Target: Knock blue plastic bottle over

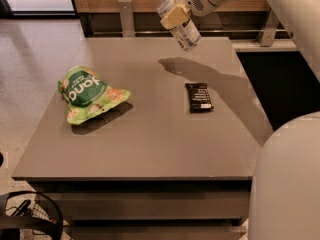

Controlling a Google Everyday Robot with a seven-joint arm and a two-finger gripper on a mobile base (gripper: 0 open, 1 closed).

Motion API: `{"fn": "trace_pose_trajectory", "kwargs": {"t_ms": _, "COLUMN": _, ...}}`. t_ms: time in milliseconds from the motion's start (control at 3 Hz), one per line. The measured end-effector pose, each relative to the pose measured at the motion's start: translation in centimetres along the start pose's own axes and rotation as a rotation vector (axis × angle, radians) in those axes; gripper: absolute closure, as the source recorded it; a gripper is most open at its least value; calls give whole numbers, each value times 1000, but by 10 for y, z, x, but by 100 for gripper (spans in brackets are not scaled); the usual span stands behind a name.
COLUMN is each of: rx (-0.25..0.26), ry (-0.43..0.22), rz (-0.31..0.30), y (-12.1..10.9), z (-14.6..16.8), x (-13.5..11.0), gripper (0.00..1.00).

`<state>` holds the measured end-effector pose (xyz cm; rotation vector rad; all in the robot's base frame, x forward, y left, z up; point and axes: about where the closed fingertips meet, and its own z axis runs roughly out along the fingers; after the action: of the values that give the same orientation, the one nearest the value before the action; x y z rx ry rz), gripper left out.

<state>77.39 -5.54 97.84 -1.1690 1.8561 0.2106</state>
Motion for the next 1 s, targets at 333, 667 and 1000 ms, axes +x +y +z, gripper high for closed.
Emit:
{"fn": "trace_pose_trajectory", "kwargs": {"t_ms": 333, "rx": -1, "ry": 123, "rz": -26, "y": 3, "z": 4, "x": 14, "gripper": 100}}
{"fn": "trace_pose_trajectory", "kwargs": {"t_ms": 667, "rx": -12, "ry": 206, "rz": -33, "y": 8, "z": 13, "x": 28, "gripper": 100}}
{"fn": "trace_pose_trajectory", "kwargs": {"t_ms": 1000, "rx": -52, "ry": 245, "rz": -34, "y": 18, "z": 32, "x": 39, "gripper": 100}}
